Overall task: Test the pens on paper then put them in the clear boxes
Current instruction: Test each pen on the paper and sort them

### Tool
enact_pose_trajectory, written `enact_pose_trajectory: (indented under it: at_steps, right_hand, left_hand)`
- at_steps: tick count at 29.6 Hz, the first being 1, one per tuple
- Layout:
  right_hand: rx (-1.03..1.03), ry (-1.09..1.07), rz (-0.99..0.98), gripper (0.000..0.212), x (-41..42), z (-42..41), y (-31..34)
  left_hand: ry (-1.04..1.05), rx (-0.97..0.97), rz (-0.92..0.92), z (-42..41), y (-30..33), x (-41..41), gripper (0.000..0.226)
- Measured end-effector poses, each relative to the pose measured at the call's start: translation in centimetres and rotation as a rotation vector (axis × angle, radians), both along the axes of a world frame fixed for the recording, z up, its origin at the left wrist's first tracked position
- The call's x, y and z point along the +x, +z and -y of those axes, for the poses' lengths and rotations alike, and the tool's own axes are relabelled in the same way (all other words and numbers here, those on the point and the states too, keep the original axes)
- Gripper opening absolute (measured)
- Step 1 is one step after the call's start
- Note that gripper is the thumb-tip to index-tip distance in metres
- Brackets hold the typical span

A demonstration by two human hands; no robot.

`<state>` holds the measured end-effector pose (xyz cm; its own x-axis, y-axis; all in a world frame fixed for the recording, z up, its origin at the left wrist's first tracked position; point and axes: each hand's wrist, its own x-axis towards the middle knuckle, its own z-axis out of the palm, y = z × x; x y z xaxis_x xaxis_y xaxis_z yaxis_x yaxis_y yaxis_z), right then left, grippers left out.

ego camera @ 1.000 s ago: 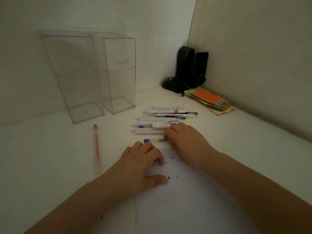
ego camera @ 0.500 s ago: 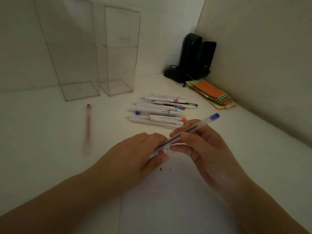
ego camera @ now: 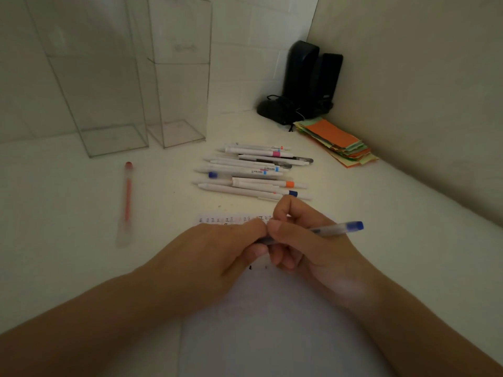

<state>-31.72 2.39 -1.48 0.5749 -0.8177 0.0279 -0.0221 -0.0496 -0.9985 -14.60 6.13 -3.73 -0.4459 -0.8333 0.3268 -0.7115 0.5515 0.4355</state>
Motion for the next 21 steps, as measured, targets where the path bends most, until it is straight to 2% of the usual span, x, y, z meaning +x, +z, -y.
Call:
enact_pose_trajectory:
  at_steps: [5, 8, 10, 12, 14, 15, 17, 21]
  right_hand:
    - [0.121, 0.046, 0.103, 0.014, -0.4, 0.3, 0.5]
    - [0.199, -0.106, 0.193, 0.017, -1.8, 1.8, 1.3]
    - [0.179, -0.297, 0.117, 0.03, -2.7, 2.7, 1.5]
    - [0.099, -0.434, -0.087, 0.032, -2.8, 3.2, 1.0]
    - [-0.065, -0.444, -0.343, 0.029, -2.4, 3.1, 0.3]
    - [-0.126, -0.421, -0.412, 0.026, -2.2, 3.0, 0.0]
    - [-0.129, -0.372, -0.433, 0.017, -1.9, 3.0, -0.2]
    - [-0.132, -0.384, -0.436, 0.022, -1.8, 3.3, -0.8]
  left_hand:
    - [0.034, -0.029, -0.01, 0.2, 0.1, 0.2, 0.028]
    - [0.156, 0.061, -0.073, 0.5, -0.3, 0.8, 0.04]
    - [0.162, 0.053, -0.023, 0.6, -0.7, 1.3, 0.041]
    - [0.11, 0.032, 0.04, 0.7, -1.0, 1.4, 0.039]
    - [0.082, 0.031, 0.062, 0.8, -1.1, 1.3, 0.043]
    - [0.084, 0.034, 0.063, 0.8, -1.2, 1.3, 0.047]
    - [0.086, 0.036, 0.056, 0.9, -1.2, 1.3, 0.05]
    - [0.068, 0.036, 0.044, 0.9, -1.2, 1.4, 0.049]
